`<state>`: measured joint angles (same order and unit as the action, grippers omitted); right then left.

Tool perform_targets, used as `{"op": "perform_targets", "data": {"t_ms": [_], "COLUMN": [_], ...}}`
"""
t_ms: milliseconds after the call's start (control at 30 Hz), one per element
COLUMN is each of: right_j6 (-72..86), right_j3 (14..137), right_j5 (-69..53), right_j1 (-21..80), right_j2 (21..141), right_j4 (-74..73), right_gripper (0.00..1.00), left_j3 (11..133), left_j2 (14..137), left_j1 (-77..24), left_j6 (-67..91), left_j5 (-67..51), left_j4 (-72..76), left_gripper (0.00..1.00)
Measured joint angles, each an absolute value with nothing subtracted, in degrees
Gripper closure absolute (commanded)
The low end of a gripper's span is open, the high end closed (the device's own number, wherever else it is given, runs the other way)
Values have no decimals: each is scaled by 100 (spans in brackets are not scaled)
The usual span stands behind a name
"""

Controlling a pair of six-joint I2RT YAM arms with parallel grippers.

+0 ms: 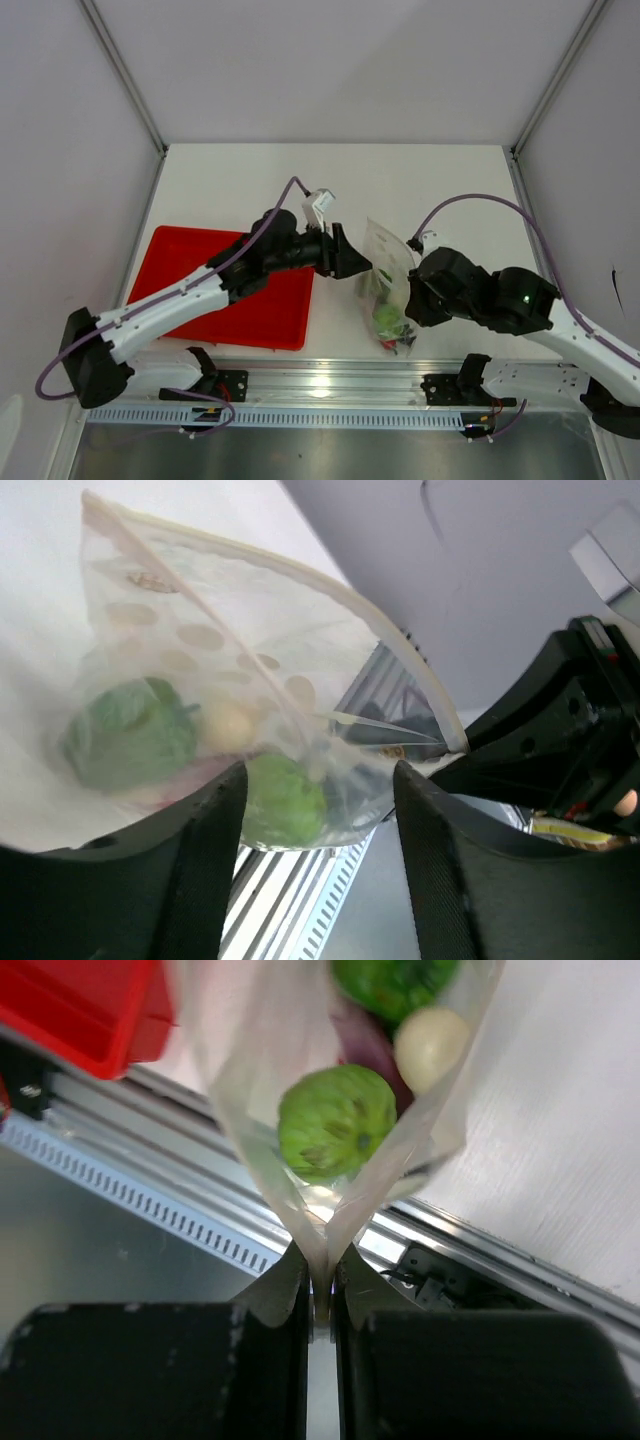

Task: Place the food in the zip-top bag and seal the zipper
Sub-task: Zip the zipper food storage bag at the center of the board.

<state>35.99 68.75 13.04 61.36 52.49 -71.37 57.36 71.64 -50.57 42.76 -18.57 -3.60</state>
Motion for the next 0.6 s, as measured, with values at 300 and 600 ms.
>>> {"op": "perform_targets", "data": {"t_ms": [300, 600], "right_j6": [2637, 2115], "right_j3": [7472, 7605], "right_j5": [-207, -1365], "right_j1": [6145, 6147], "right_j2": [5157, 5312], "right_j4": [-7229, -7262], "right_gripper": [100, 100], "left_j3": [5035, 4880], "left_j2": [5048, 4694], "left_j1": [-4864, -4974], "left_j6": [2263, 309], "left_j5": [-1743, -3347], "left_j4": [102, 526], "left_gripper": [0, 0]}}
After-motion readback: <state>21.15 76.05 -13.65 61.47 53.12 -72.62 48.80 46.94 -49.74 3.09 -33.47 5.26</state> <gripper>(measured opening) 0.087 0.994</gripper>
